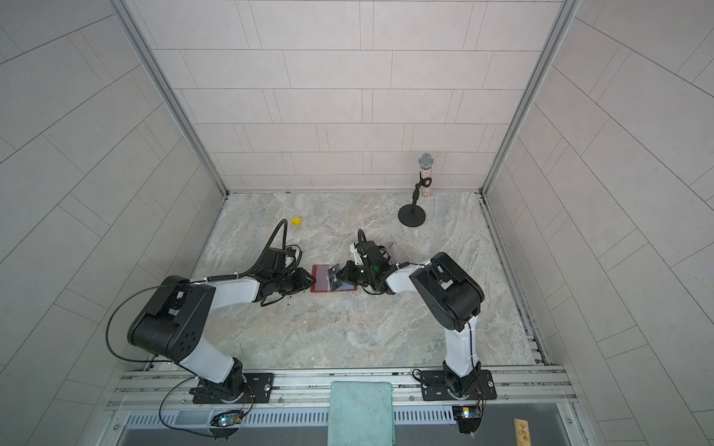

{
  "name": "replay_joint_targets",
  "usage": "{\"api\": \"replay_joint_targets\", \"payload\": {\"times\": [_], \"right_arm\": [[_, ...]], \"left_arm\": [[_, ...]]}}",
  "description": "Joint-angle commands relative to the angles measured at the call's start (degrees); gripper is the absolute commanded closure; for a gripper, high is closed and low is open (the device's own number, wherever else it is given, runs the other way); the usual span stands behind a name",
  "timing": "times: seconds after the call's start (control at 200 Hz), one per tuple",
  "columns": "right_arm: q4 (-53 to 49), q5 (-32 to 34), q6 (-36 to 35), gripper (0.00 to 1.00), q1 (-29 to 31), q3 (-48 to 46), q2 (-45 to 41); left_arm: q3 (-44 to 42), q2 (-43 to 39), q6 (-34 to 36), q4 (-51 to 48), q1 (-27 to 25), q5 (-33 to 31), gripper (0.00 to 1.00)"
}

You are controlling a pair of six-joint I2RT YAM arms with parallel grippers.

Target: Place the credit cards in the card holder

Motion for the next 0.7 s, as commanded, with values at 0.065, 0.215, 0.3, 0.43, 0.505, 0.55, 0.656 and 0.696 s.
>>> {"api": "replay_joint_targets", "payload": {"times": [0.065, 0.215, 0.3, 0.43, 0.505, 0.55, 0.656, 0.696], "right_arm": [[-0.1, 1.2, 0.2, 1.0, 0.3, -1.0, 0.1], [-1.0, 2.0, -0.1, 1.0, 0.4, -1.3, -1.1], [-2.1, 3.1, -0.5, 1.0, 0.4, -1.5, -2.3], [-2.4, 4.1, -0.5, 1.0, 0.4, -2.2, -3.8], [-2.5, 3.4, -0.6, 1.0, 0.4, -1.9, -3.5], [-2.1, 2.5, -0.5, 1.0, 0.4, -1.5, -2.7], [0.9, 1.0, 1.3, 1.0, 0.4, -1.4, -1.0], [1.6, 0.8, 1.8, 1.0, 0.4, -1.4, -0.5]], "left_arm": [[-1.4, 2.1, -0.6, 0.3, 0.1, 0.0, 0.83], [-1.6, 0.8, -0.6, -0.5, 0.2, -1.1, 0.98], [-1.6, -0.1, -0.2, -1.5, 0.1, -1.7, 1.0], [-1.8, -1.1, 0.1, -2.2, 0.2, -2.1, 1.0], [-1.7, -0.9, 0.1, -2.2, 0.1, -1.6, 1.0], [-1.7, -0.7, 0.1, -2.0, 0.2, -1.1, 1.0], [-1.7, -0.4, 0.0, -1.7, 0.1, -0.5, 1.0], [-1.7, -0.4, 0.0, -1.7, 0.1, -0.5, 1.0]]}}
